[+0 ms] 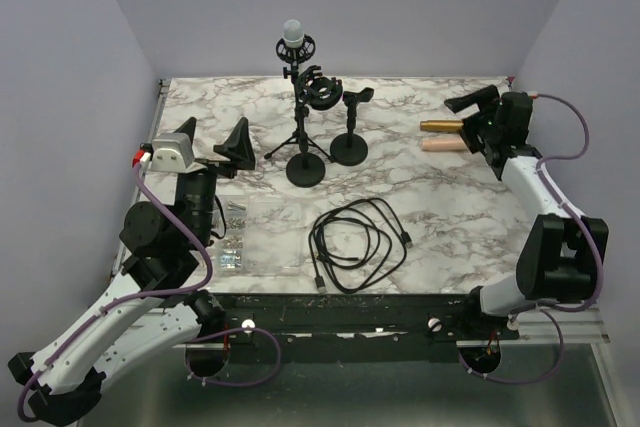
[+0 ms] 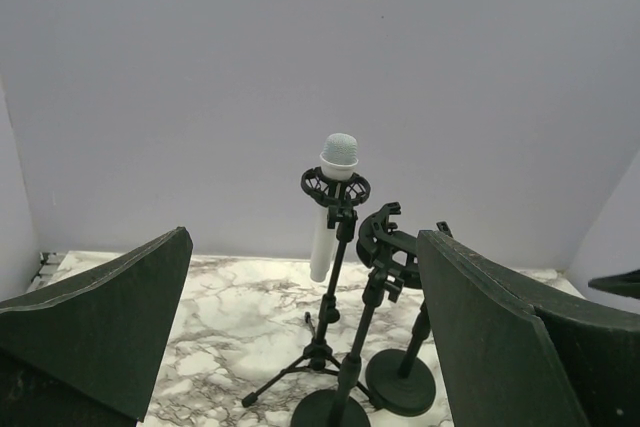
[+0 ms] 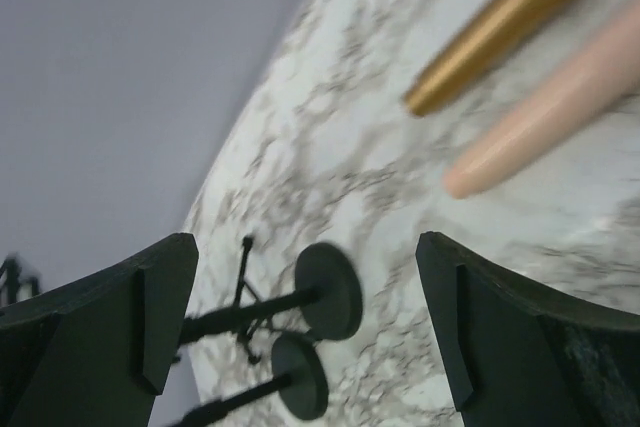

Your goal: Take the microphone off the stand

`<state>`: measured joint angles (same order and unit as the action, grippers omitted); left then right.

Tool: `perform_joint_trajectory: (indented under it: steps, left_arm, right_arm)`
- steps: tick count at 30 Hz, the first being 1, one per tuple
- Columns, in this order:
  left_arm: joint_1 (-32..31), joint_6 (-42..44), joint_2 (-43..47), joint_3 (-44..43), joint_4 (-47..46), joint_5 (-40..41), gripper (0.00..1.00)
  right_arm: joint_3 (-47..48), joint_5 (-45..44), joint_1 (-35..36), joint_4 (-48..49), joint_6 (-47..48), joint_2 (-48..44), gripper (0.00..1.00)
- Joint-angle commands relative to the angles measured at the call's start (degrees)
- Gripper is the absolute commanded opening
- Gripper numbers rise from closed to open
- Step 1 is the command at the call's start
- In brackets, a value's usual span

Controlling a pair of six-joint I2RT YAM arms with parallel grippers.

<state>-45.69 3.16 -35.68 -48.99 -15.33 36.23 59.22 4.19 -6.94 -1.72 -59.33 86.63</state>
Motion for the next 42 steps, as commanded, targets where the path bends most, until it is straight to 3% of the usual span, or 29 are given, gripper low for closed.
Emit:
perform_joint_trajectory:
  steps: [1, 6, 10, 18, 23, 29, 39, 42]
  left_arm:
    - [0.41, -1.03, -0.20, -1.46, 0.47, -1.23, 0.99]
    - [0.38, -2.84, -4.04, -4.15, 4.55, -4.82, 0.99]
    - [1.12, -7.68, -9.82, -9.40, 11.88, -8.60, 0.99]
    - [4.94, -13.25, -12.44, -11.06, 15.24, -11.86, 0.98]
    - [5.26, -12.57, -11.37, -10.25, 14.55, -10.53, 0.99]
    - [5.68, -12.76, -10.57, -10.16, 14.37, -10.68, 0.99]
    - [5.84, -12.48, -8.44, -10.08, 14.21, -10.31, 0.98]
    - [5.91, -12.65, -7.85, -9.89, 13.93, -10.30, 0.99]
  right_arm:
    - [4.70, 17.12, 7.16, 9.24, 12.64, -3.43, 1.00]
    - [10.37, 22.07, 19.87, 11.17, 13.28, -2.73, 1.00]
    - [10.70, 20.96, 26.96, 14.75, 10.67, -2.18, 1.00]
    - [7.12, 8.32, 38.48, 23.77, 0.76, 0.90, 1.00]
    - [8.80, -1.70, 44.29, 20.86, -5.26, 5.06, 1.00]
    - [10.42, -18.57, 50.07, 17.75, -8.69, 7.78, 0.99]
    - [17.92, -28.38, 51.65, 10.29, -11.95, 13.28, 0.97]
    - [18.97, -30.99, 51.76, 9.16, -13.99, 13.78, 0.91]
